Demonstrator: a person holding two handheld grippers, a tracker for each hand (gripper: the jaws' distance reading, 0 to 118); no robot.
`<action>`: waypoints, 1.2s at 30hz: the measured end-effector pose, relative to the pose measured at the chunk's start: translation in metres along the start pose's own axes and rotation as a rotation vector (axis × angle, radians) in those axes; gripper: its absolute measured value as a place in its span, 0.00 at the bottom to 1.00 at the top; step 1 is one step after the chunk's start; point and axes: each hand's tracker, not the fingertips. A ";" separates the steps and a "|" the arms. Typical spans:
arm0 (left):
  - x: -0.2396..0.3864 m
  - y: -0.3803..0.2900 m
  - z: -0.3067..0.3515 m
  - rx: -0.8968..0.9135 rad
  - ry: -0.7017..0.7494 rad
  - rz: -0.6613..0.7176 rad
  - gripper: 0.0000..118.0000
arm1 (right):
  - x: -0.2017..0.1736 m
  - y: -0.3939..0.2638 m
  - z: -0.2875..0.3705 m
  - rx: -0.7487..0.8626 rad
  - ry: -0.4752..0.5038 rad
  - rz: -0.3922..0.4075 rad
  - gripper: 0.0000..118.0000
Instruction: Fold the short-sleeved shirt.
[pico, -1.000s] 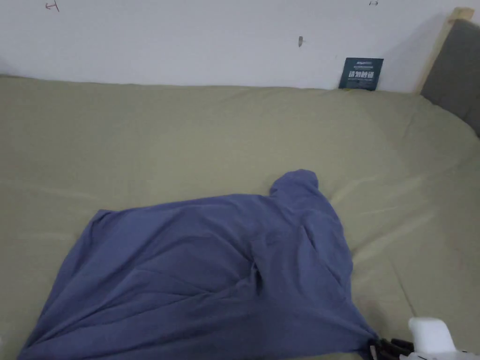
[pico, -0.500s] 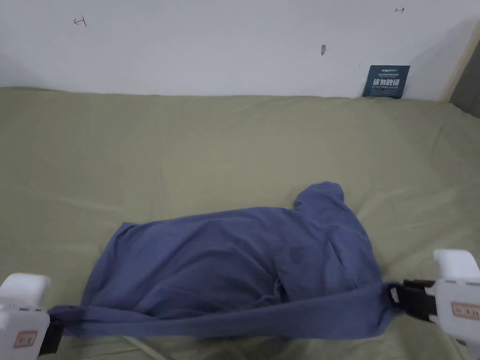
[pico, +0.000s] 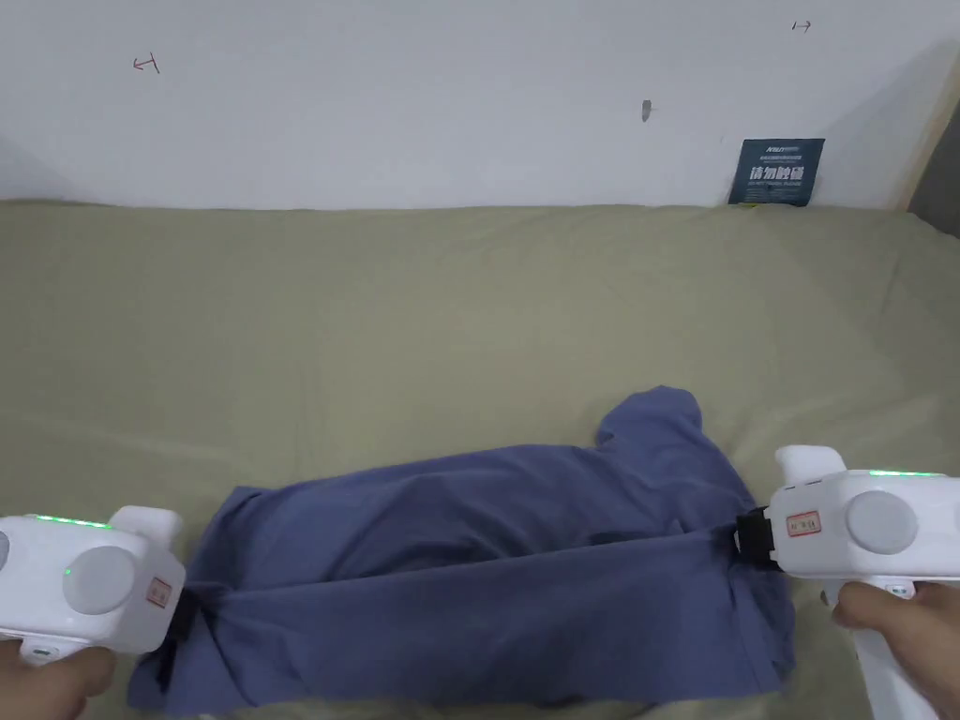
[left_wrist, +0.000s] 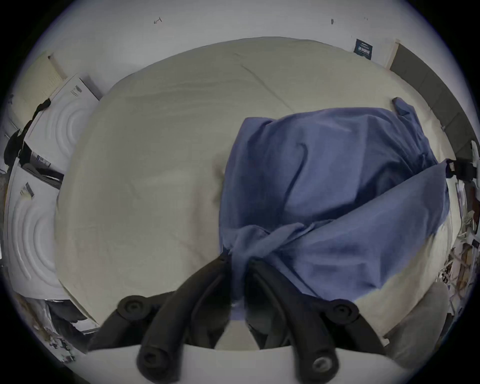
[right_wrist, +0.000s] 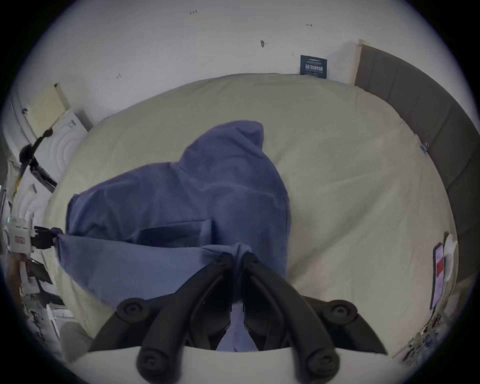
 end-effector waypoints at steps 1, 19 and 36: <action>-0.005 0.000 -0.010 0.023 -0.009 0.033 0.22 | -0.002 -0.004 -0.002 0.012 -0.009 -0.001 0.09; 0.004 -0.120 0.190 0.739 -0.076 0.168 0.09 | -0.043 -0.085 0.246 0.748 0.013 -0.136 0.54; 0.017 -0.096 0.035 0.240 -0.019 0.108 1.00 | -0.103 -0.164 0.294 0.751 0.097 0.095 0.00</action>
